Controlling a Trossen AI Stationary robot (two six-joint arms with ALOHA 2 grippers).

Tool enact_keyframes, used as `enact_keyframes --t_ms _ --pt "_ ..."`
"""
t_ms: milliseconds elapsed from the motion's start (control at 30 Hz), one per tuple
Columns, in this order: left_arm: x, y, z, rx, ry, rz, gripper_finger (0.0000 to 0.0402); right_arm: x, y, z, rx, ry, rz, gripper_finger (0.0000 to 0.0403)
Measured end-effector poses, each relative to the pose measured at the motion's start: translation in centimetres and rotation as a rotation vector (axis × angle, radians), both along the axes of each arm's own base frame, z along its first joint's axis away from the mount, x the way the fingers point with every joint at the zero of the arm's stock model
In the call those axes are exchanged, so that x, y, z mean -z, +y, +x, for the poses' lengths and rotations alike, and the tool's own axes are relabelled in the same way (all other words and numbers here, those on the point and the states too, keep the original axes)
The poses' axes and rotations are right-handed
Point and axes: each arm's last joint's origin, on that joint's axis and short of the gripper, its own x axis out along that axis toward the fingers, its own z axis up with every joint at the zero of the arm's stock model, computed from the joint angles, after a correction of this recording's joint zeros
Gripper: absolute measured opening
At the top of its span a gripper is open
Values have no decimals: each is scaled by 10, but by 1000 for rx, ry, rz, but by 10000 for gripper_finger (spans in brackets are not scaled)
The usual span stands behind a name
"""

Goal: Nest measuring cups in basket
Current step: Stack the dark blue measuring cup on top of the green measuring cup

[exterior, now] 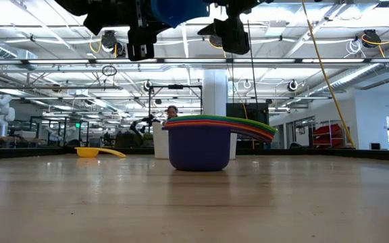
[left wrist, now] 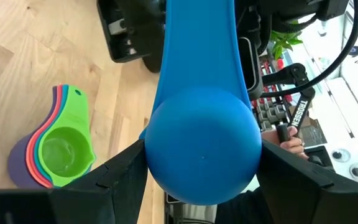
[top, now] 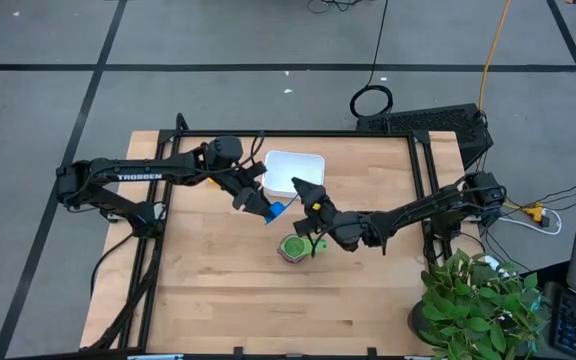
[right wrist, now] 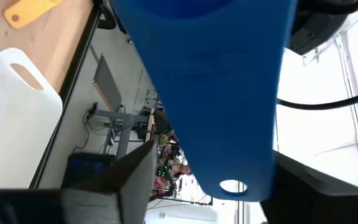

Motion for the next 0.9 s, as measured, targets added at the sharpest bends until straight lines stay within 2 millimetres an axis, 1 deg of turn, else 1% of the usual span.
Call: enact_keyframes --t_ms 233,400,467,633,700,800,900 --pt "0 0 0 -1 3 -1 256 0 8 -1 -22 1 0 155" --pt "1 0 0 -5 18 -17 256 2 9 -2 -14 33 -14 116" --pt "1 0 0 -5 19 -16 261 4 9 -2 -11 46 -18 110" --pt "-2 0 0 12 -39 32 300 4 10 -2 -24 13 19 115" --pt "-2 0 0 17 -51 49 308 5 11 -2 -27 4 31 115" --pt "-2 0 0 14 -47 51 307 7 11 -2 -29 14 37 109" --pt "-1 2 0 8 -38 43 294 8 11 -2 -27 21 41 105"
